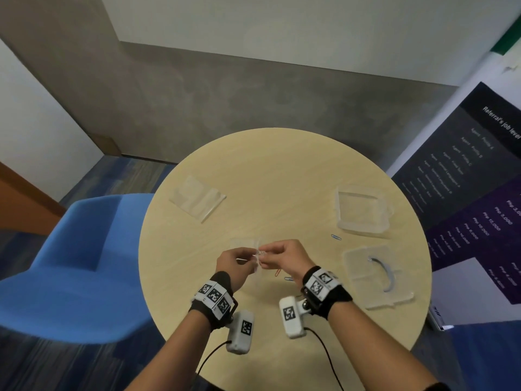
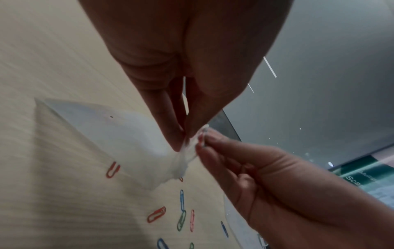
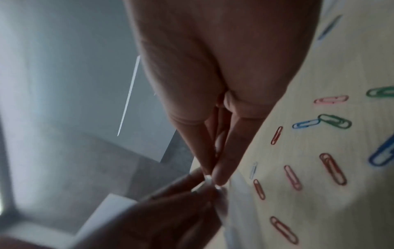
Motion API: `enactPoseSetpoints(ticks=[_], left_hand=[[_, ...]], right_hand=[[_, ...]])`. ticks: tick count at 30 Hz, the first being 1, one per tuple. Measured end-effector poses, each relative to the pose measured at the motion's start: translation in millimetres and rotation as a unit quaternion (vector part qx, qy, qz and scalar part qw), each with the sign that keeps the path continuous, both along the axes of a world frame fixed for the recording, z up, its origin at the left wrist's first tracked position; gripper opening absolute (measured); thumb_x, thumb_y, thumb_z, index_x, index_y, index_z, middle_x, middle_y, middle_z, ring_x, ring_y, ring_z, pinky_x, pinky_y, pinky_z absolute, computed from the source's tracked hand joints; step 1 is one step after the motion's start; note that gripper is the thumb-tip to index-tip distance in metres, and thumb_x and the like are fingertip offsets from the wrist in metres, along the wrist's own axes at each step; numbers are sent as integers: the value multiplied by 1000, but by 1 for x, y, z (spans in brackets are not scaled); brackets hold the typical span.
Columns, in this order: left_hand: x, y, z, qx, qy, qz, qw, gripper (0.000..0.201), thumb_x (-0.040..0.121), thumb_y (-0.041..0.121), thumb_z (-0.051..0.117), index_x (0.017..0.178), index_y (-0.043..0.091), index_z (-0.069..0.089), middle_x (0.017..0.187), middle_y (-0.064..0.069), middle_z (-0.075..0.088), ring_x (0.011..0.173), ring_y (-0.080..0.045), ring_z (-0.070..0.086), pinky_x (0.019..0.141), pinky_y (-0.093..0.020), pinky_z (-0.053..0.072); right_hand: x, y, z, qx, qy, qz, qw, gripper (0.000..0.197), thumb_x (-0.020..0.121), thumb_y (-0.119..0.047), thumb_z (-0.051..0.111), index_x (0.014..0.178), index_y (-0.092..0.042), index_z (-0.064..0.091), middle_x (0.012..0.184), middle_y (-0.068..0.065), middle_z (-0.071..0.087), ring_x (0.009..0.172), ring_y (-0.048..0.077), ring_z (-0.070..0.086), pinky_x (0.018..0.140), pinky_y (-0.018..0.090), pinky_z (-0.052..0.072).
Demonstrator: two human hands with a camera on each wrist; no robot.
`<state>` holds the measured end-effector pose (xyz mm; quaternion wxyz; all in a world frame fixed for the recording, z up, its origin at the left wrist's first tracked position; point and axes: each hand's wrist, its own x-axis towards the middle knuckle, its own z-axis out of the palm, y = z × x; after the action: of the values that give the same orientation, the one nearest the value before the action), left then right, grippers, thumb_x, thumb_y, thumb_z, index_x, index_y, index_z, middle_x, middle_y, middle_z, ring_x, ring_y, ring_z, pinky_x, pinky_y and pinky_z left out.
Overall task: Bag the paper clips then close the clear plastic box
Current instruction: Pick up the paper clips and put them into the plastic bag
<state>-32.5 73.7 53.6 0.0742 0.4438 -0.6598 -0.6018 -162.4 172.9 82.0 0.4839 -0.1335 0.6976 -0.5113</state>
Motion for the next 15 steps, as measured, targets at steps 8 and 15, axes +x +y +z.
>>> enactPoseSetpoints(ticks=[8, 15], left_hand=[[-3, 4, -1, -7, 8, -59, 998, 18, 86, 3, 65, 99, 13, 74, 85, -8, 73, 86, -30, 73, 84, -42, 61], [-11, 4, -1, -22, -21, -56, 998, 25, 83, 11, 67, 81, 36, 71, 85, -2, 77, 81, -20, 75, 83, -41, 61]], right_hand=[[10, -13, 1, 163, 264, 104, 945, 5, 72, -10, 78, 72, -14, 75, 74, 0, 71, 66, 12, 64, 50, 5, 41], [5, -14, -2, 200, 262, 180, 927, 12, 77, -5, 68, 81, -12, 77, 87, 6, 74, 76, 13, 57, 49, 9, 27]])
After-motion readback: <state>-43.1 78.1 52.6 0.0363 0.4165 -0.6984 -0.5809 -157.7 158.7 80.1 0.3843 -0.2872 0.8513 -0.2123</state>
